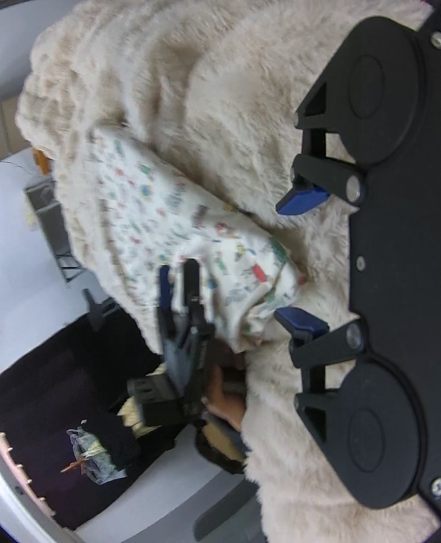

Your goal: Fold clothes

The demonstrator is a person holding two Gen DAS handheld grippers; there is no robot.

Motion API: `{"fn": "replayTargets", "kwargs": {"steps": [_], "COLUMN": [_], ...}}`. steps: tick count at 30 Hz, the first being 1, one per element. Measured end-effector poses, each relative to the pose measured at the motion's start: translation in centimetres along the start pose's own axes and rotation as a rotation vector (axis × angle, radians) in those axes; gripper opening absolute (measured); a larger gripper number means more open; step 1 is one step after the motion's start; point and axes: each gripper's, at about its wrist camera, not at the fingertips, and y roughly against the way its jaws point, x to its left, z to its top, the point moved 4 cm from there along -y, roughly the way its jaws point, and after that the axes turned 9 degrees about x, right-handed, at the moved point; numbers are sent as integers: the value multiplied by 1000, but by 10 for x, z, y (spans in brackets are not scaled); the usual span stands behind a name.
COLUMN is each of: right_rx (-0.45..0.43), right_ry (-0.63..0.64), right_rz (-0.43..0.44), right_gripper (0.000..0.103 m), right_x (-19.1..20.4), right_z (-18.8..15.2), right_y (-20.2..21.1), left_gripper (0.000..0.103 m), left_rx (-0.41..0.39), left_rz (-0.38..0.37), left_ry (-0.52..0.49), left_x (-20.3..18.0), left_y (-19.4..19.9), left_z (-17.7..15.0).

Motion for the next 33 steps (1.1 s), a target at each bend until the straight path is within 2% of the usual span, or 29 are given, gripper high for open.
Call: {"fn": "replayTargets", "kwargs": {"steps": [3, 5, 8, 9, 11, 13, 15, 18, 21, 24, 27, 28, 29, 30, 31, 33], "right_rx": [-79, -89, -59, -57, -78, -135, -187, -272, -285, -281, -297, -299, -311, -325, -339, -366], "right_ry": [-86, -149, -187, -200, -242, -285, -326, -417, -455, -484, -494, -498, -495, -492, -489, -482], "right_rz": [40, 33, 51, 60, 66, 83, 119, 157, 196, 251, 264, 254, 239, 224, 208, 177], "right_gripper": [60, 60, 60, 60, 60, 61, 61, 58, 57, 51, 51, 48, 40, 15, 7, 6], "right_x": [-13, -27, -36, -38, -45, -52, -59, -75, -81, -85, -84, -84, -83, -81, -80, -77], "right_z": [6, 8, 6, 5, 6, 8, 11, 17, 22, 31, 35, 36, 38, 40, 43, 48], "right_y": [11, 1, -18, -27, -43, -52, -56, -66, -80, -97, -105, -109, -108, -106, -104, -101], "left_gripper": [95, 95, 93, 92, 82, 67, 65, 67, 85, 85, 85, 85, 86, 86, 86, 86], "left_rx": [-13, -13, 0, 21, 87, 114, 104, 88, 56, -1, -29, -25, -19, -10, -2, 23], "left_rz": [-9, 3, 39, 56, 60, 77, 91, 80, 34, -19, -2, 11, 25, 53, 88, 93], "left_ry": [1, -24, -135, -210, -358, -444, -489, -476, -410, -278, -251, -273, -299, -337, -368, -377], "left_x": [0, -4, -18, -27, -47, -58, -64, -62, -51, -26, -7, -1, 5, 13, 23, 45], "left_y": [6, 9, 15, 17, 17, 16, 19, 23, 31, 52, 72, 78, 84, 90, 95, 97], "left_z": [1, 1, 0, -3, -15, -24, -29, -29, -24, -12, -4, 1, 6, 12, 21, 38]}}
